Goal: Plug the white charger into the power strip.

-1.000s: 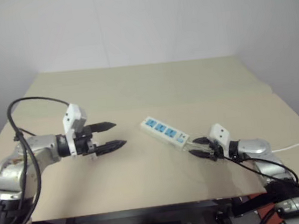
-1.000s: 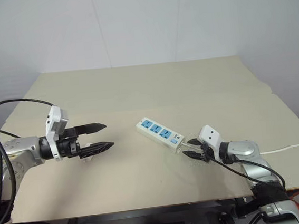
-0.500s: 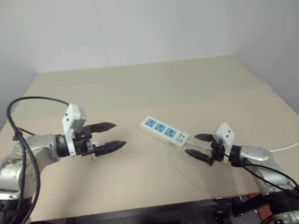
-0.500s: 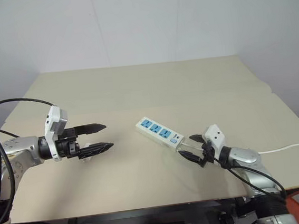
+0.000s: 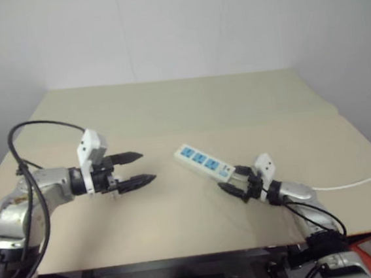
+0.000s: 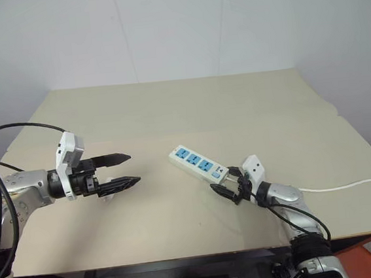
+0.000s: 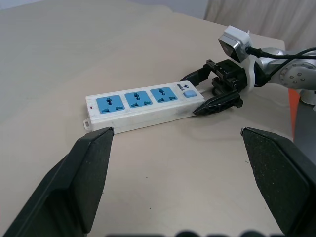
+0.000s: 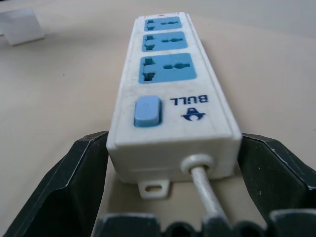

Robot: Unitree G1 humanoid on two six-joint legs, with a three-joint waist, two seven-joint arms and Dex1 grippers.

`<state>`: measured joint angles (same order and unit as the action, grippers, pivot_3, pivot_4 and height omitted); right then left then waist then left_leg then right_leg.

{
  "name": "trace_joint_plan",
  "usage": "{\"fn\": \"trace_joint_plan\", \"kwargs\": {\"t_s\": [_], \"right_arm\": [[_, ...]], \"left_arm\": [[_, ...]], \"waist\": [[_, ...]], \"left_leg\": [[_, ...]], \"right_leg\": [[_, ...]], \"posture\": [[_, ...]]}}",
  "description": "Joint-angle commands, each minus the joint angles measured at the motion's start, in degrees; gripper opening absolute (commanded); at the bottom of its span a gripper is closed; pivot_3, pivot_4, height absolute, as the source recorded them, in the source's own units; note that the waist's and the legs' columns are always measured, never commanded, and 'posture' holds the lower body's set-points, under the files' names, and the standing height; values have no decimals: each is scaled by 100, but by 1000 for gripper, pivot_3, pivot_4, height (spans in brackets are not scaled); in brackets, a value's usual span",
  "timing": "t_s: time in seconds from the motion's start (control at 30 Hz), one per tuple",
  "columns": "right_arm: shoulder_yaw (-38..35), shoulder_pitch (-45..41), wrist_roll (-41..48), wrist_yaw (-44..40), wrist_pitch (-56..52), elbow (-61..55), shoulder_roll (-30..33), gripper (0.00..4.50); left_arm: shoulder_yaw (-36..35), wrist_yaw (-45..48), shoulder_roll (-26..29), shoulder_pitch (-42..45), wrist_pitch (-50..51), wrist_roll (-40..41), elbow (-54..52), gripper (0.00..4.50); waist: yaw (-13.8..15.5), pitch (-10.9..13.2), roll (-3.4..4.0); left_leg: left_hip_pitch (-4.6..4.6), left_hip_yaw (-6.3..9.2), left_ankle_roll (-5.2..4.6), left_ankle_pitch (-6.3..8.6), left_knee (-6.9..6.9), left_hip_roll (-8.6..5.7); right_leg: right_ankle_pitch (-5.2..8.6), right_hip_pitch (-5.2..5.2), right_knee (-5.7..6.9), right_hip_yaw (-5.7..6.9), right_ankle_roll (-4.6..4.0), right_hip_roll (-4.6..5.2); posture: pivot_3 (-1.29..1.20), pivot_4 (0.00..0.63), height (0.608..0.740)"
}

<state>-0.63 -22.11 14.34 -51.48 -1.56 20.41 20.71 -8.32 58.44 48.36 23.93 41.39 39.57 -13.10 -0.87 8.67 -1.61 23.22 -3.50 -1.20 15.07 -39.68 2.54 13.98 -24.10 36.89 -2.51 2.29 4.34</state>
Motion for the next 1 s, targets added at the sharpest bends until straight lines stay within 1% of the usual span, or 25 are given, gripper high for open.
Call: {"fn": "trace_joint_plan", "kwargs": {"t_s": [0.03, 0.1, 0.17, 0.2, 0.37, 0.43, 0.53, 0.6, 0.67, 0.7, 0.73, 0.8, 0.9, 1.0], "right_arm": [[-128, -119, 78, 75, 292, 100, -77, 4447], [-127, -96, 100, 33, 366, 174, -113, 4080], [-122, -73, 130, -16, 420, 226, -139, 3561], [-121, -68, 137, -26, 443, 245, -145, 3413], [-56, -48, 74, -74, 589, 297, -147, 3416], [4, -39, 2, -131, 701, 297, -114, 3416], [65, -53, -48, -235, 768, 301, -69, 3416], [115, -69, -116, -269, 821, 322, -27, 3416], [130, -90, -125, -307, 835, 346, -11, 3416], [134, -105, -124, -327, 824, 362, -3, 3416], [140, -121, -123, -347, 816, 380, 3, 3416], [158, -160, -139, -371, 814, 427, 16, 3416], [158, -242, -171, -326, 839, 546, 0, 3416], [157, -298, -179, -269, 870, 643, -34, 3416]], "left_arm": [[-155, -59, 47, 54, -20, 42, -163, 4500], [-133, -75, 44, 64, -34, 21, -126, 4500], [-117, -80, 43, 67, -44, 9, -107, 4500], [-112, -84, 41, 69, -43, 9, -106, 4500], [-91, -177, 19, 106, -45, -48, -60, 4500], [-105, -516, -49, 216, 128, -81, -76, 4500], [-70, -1582, -344, 671, 377, -415, -197, 4500], [27, -2196, -476, 1029, 683, -656, -255, 4500], [82, -2361, -383, 1802, 1848, -338, -15, 4500], [338, -2393, -265, 2373, 2735, -318, 259, 4500], [652, -2387, -141, 2841, 3386, -374, 512, 4500], [1520, -2245, 185, 3504, 4097, -639, 923, 4500], [2248, -2125, 445, 3937, 4376, -903, 1425, 4500], [2678, -2072, 462, 4146, 4364, -1209, 1999, 4500]], "waist": [[-3, 0, 0], [-6, 0, 0], [-9, 0, 0], [-10, 0, 0], [-11, 0, 0], [-9, 0, 0], [-2, 0, -1], [2, 0, -2], [2, 3, -7], [-5, 4, -9], [-10, 4, -9], [-33, 5, -9], [-91, 2, -1], [-107, 4, -4]], "left_leg": [[0, 0, 0, 0, 0, 0], [-1, 0, 0, 0, 0, 0], [-3, -1, 0, 0, 0, 1], [-4, -1, 0, 0, 0, 1], [-4, 0, 1, 0, 0, 1], [-4, 0, 0, 0, 0, 1], [-4, 1, 0, 0, -1, 0], [-3, 4, 1, 0, -5, -1], [-3, 5, 1, 0, -6, -2], [2, 7, 1, -1, -6, -2], [1, 9, 2, -1, -7, -2], [-2, 12, 2, -1, -6, -6], [-15, 12, 2, -1, 2, -8], [-12, 10, 14, -8, 5, -4]], "right_leg": [[0, 0, 0, 0, 0, 0], [0, 0, 1, 0, 0, 0], [0, 1, 3, 0, 0, 0], [0, 1, 4, 0, 0, -1], [0, 2, 4, 0, 0, -1], [0, 2, 4, 0, 0, -1], [0, 3, 5, 0, 0, 0], [-1, 4, 6, 1, 0, 0], [-1, 4, 8, -1, 1, 1], [-1, 1, 10, 1, 1, -1], [-1, 1, 10, 2, 1, -2], [0, 2, 13, 0, 3, -3], [4, 3, 16, -13, 8, -4], [6, -4, 20, -10, 6, -10]], "posture": [[0, 150, 740], [0, 150, 740], [0, 150, 740], [0, 150, 740], [0, 150, 740], [0, 150, 740], [0, 150, 740], [0, 150, 740], [0, 150, 740], [0, 150, 740], [0, 150, 740], [0, 150, 740], [0, 150, 740], [0, 150, 740]]}}
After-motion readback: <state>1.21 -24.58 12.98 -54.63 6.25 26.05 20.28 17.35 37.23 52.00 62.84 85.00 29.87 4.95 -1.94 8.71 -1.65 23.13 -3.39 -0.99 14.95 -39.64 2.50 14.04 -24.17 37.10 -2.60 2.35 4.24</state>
